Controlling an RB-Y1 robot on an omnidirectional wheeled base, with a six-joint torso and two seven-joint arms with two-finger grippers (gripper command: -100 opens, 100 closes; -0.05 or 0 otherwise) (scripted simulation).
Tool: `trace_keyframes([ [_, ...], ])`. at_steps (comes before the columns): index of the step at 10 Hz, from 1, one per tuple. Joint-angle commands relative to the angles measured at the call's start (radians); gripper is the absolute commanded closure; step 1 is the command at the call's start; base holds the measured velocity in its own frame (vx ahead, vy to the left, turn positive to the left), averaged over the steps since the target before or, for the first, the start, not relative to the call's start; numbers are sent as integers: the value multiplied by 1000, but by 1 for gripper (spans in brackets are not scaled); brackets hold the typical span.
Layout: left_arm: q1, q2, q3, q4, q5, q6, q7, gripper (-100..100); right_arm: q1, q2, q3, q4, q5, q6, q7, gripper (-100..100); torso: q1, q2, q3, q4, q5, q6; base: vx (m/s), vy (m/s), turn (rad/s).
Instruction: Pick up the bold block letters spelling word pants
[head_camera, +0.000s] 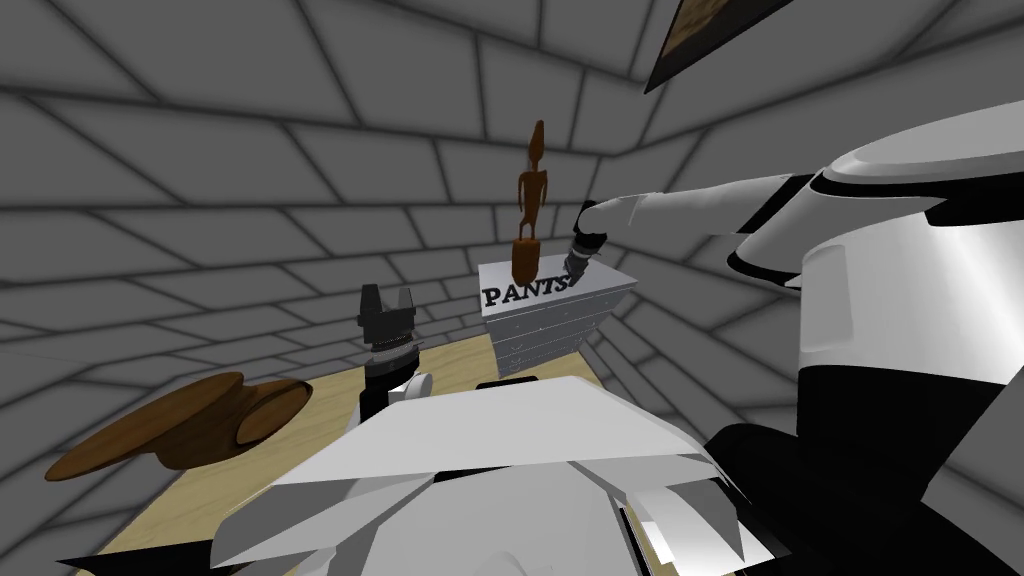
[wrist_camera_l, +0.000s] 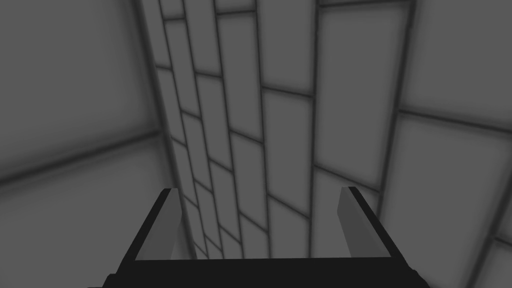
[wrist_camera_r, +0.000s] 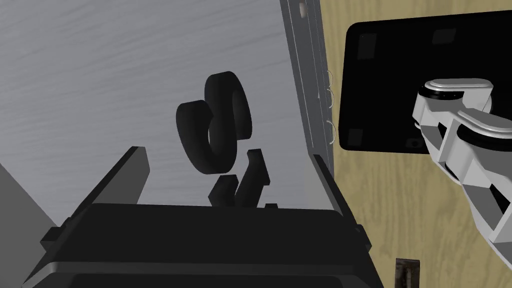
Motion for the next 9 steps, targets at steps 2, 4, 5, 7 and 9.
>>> trace_keyframes([
  [2,0,0,0,0,0,0,0,0,27,-56,-36,21,-36,46,48,-100,1,0,0,0,0,0,24,56,6],
  [4,0,0,0,0,0,0,0,0,70,-132,-87,50,-86,109,114,-100,0,1,0,0,0,0,15,63,8],
  [5,0,0,0,0,0,0,0,0,87,-162,-107,61,-107,134,144,-100,1,1,1,0,0,0,28,76,4],
  [7,0,0,0,0,0,0,0,0,101,-186,-123,70,-123,155,176,-100,0,0,0,0,0,0,25,47,1],
  [9,0,0,0,0,0,0,0,0,118,-218,-144,82,-143,178,217,-100,-2,0,0,0,0,0,35,38,14],
])
